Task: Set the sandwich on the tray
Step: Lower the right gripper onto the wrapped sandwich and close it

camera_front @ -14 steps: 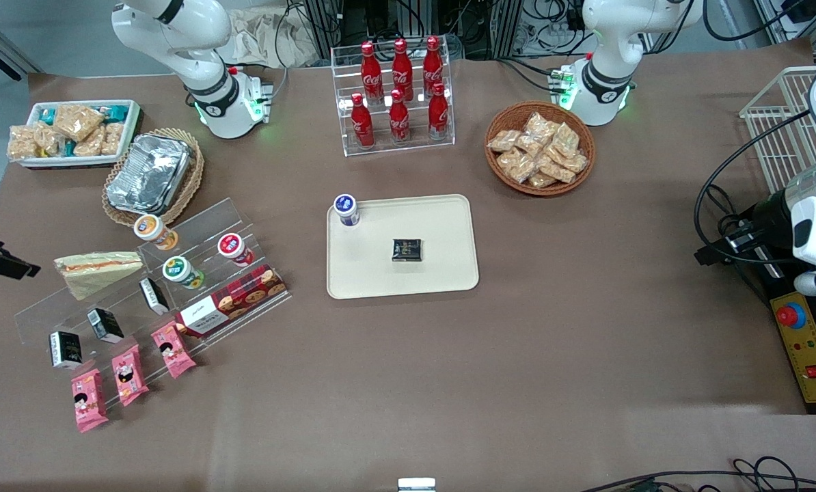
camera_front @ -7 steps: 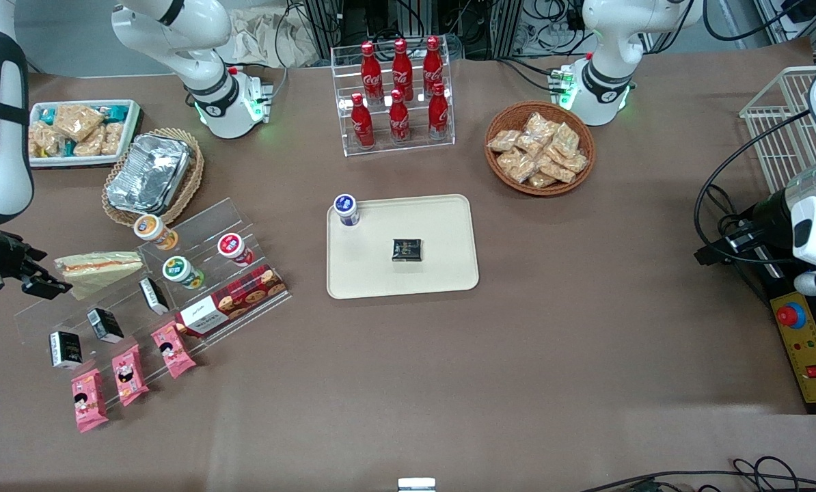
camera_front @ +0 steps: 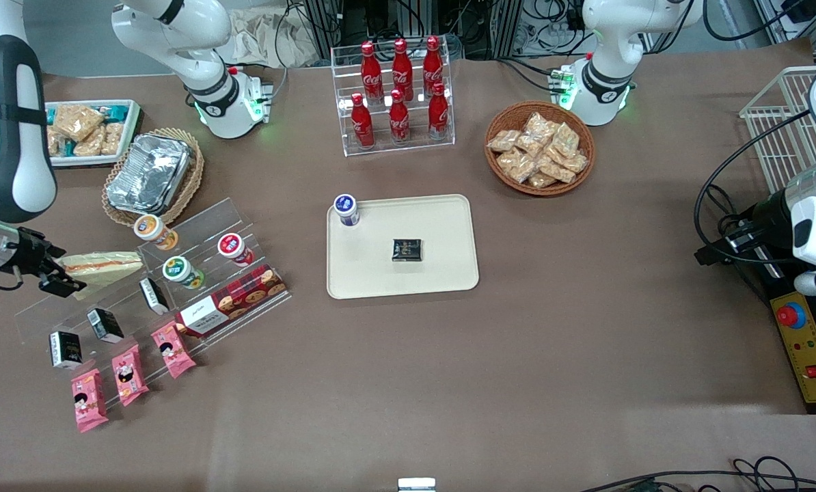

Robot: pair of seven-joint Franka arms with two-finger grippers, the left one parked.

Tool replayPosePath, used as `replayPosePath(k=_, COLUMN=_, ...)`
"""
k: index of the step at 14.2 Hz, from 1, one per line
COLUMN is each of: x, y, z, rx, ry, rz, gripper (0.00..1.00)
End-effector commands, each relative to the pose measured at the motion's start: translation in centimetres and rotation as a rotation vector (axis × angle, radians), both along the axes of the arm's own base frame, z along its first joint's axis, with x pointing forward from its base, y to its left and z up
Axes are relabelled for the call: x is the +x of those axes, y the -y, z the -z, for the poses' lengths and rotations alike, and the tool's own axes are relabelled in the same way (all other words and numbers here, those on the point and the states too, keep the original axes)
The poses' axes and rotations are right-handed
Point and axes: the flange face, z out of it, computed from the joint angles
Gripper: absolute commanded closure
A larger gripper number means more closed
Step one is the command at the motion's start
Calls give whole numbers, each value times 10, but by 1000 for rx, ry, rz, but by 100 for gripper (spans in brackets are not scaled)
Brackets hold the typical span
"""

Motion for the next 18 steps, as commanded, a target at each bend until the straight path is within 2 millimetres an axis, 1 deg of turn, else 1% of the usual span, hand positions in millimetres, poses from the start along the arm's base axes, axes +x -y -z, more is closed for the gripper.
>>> replayPosePath(k=1, x=-9, y=-7, z=-2, rx=20, ry=38, rz=13, gripper=2)
replayPosePath(k=2, x=-7, y=-13, z=1, rx=20, ry=33, rz=-4, gripper=20)
replayPosePath(k=4, x=-6, y=-17, z=7, rx=11, ry=17, rz=-50, gripper=56)
replayPosePath(k=5, x=-4, y=-21, z=9, rx=11, ry=14, rz=-74, gripper=65)
replayPosePath(k=6, x=-4, y=-21, z=11, rx=10, ry=8, rz=-81, gripper=72)
replayPosePath(k=7, x=-5, y=-21, z=14, rx=13, ry=3, rz=-96, gripper=77)
replayPosePath(k=9, x=-6, y=-21, z=15, rx=17, ry=-1, rz=-142, gripper=100)
replayPosePath(k=12, x=-7, y=-15, z=5, rx=20, ry=8, rz=-189, gripper=100)
replayPosePath(k=13, x=-8, y=-11, z=-7, rx=19, ry=29, rz=-249, gripper=100)
replayPosePath(k=14, x=-8, y=-6, z=-25, rx=15, ry=58, rz=-319, gripper=100)
replayPosePath(k=15, x=-10, y=2, z=-47, rx=9, ry=86, rz=-385, gripper=100)
replayPosePath(k=17, x=-9, y=0, z=-91, rx=18, ry=93, rz=-485, gripper=100)
replayPosePath(k=18, x=-7, y=-6, z=-113, rx=36, ry=65, rz=-534, gripper=100)
